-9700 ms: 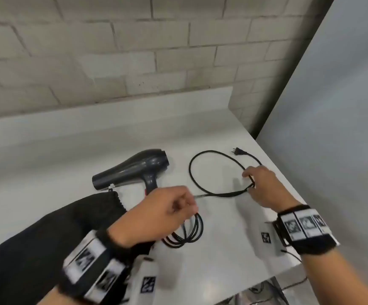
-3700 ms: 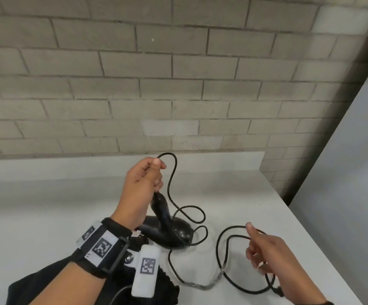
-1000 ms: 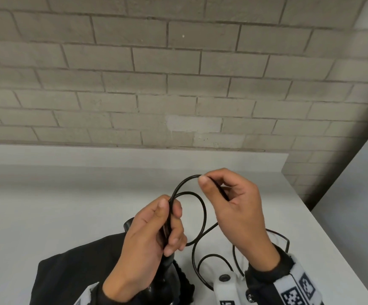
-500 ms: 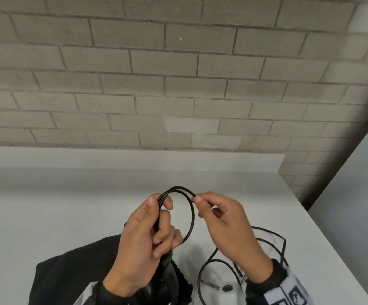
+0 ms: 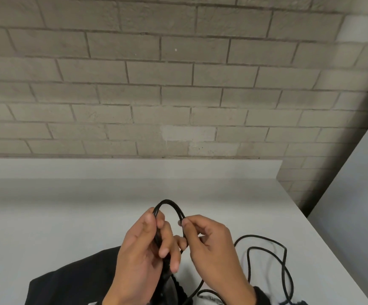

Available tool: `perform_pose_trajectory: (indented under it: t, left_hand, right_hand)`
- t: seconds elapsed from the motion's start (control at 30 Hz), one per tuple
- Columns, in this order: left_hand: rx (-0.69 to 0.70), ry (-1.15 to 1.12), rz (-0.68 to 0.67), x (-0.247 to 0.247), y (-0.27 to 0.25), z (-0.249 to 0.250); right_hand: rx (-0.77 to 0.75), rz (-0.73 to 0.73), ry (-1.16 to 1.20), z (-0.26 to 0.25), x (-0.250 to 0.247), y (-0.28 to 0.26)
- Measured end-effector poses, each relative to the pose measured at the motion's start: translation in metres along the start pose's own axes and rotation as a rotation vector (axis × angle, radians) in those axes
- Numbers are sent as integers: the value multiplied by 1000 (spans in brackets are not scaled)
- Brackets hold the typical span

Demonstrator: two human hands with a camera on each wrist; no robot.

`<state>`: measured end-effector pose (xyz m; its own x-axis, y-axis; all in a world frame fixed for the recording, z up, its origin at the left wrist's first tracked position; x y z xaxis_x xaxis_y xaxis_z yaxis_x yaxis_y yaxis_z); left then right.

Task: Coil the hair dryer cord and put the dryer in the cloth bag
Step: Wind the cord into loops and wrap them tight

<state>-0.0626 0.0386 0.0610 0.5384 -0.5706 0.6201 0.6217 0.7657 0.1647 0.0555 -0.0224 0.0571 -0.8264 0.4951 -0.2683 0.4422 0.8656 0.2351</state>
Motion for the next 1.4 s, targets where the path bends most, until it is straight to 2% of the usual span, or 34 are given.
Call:
perform_pose_trajectory:
  t: [0.1,0.3,0.4,0.53,0.6,0.67,0.7,0.77,0.83,0.9,0.93,1.0,1.03,1.1,1.2,1.3,1.4]
  left_hand:
    - [28,-24,34,-1,-1,5]
    - [149,-36,297,-19,4,20]
    - [185,-38,374,-32,7,28]
    - [212,-45,407,-42,10,33]
    - [224,-44,405,-45,12,34]
    - [234,-33,393,-47,13,34]
    - [239,-20,384,-47,14,34]
    - [248,21,369,-46,16,34]
    - [252,71,355,-42,17,31]
    - [261,133,337,-37,17,28]
    - [265,165,323,-34,17,26]
    - [276,229,284,-29,17,22]
    - [278,262,262,-27,18,20]
    - [271,318,210,-23,18,18]
    - [248,392,110,-16,17,13]
    - [216,474,4,-8,16,10]
    - [188,554,-76,-3,14,7]
  right_hand:
    - [67,-181,21,13,6,-4]
    - [260,-367,128,66,3,-34]
    - [376,-409,179,92,-4,-54]
    - [472,-376,56,109,-25,-67]
    - [442,-361,-50,110,-36,-66]
    - [367,-326,-308,103,-50,-65]
    - [290,-306,-483,98,-56,-67]
    - [-25,-203,-867,64,-66,-70]
    - [-191,-83,-998,38,-66,-63]
    - [-392,169,-1005,21,-61,-69]
    - [-471,187,-1000,13,-55,-73]
    - [-387,-7,-1055,-11,-52,-70]
    - [-415,-202,-1070,-16,-53,-71]
    - [-578,-343,-929,-30,-59,-78]
    - [-558,-353,-682,-46,-65,-61]
    - [-539,-250,-432,-59,-68,-46]
    - [-480,-223,-261,-75,-69,-35]
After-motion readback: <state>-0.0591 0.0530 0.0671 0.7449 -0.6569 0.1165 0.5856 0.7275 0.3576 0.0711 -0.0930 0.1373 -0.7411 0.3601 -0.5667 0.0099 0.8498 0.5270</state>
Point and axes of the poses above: each hand's wrist, its own y-axis towards the middle knuckle, its own x-axis out of the palm, z = x × y, the point moved 4 cm from there along y, towards the middle knuckle
